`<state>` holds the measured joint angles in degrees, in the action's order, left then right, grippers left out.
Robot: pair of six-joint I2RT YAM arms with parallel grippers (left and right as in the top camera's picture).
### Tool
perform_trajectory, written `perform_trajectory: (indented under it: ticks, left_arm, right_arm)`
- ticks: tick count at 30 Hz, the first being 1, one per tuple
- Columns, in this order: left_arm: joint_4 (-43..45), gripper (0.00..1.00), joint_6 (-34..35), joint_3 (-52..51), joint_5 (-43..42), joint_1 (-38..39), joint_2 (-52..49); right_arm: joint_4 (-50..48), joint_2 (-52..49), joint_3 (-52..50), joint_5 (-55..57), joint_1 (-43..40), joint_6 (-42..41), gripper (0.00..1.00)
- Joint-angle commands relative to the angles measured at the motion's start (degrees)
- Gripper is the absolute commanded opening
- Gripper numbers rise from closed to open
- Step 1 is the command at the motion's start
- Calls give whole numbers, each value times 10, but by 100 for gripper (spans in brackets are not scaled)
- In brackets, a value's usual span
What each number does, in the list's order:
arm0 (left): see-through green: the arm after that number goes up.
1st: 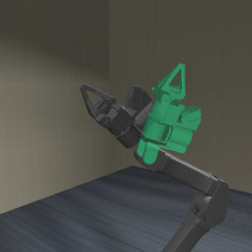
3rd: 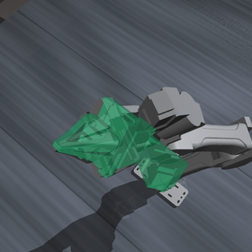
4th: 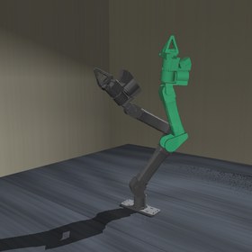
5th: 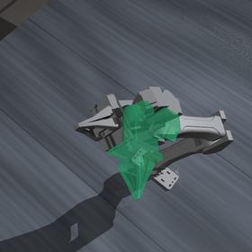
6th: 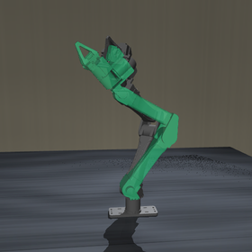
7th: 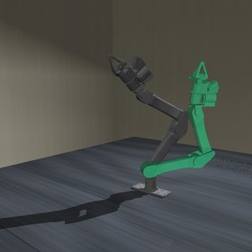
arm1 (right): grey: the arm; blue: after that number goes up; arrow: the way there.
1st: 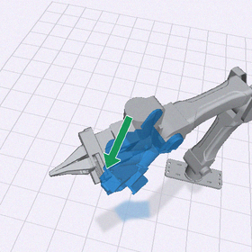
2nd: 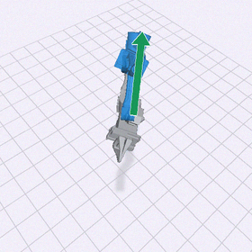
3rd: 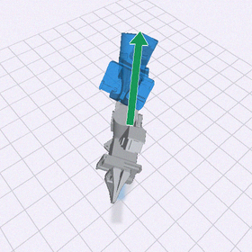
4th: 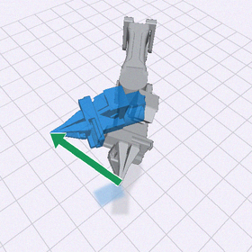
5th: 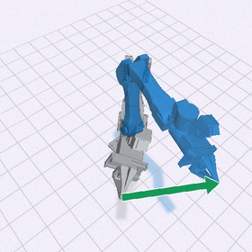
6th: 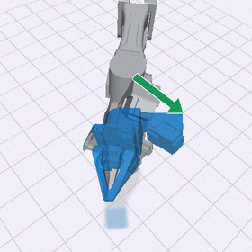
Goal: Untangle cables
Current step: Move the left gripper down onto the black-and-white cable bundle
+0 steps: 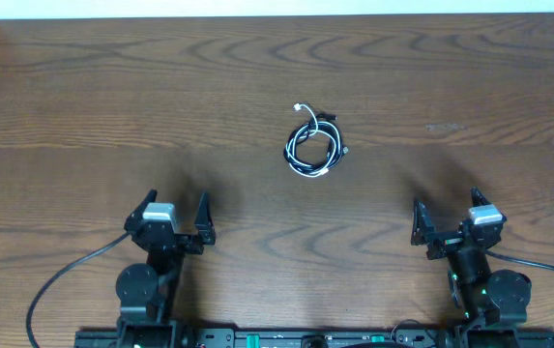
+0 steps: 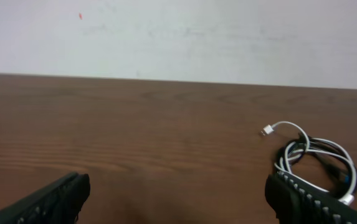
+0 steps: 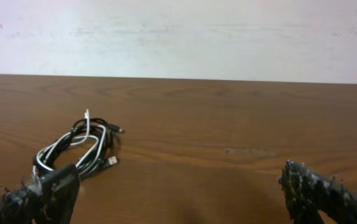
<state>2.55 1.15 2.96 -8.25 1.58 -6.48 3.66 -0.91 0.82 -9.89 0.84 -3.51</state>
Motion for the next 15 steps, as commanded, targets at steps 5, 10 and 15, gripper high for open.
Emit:
perform_trajectory:
  ticks: [5, 10, 15]
  left_arm:
    - [-8, 94, 11, 162, -78, -3, -193]
    - [-94, 94, 10, 325, -103, -1, -356]
    - [-227, 94, -12, 502, -119, 30, -509]
  right_arm:
    - [0, -74, 75, -45, 3, -7, 99]
    - [14, -174, 155, -88, 3, -7, 99]
    - [88, -334, 294, -118, 3, -7, 99]
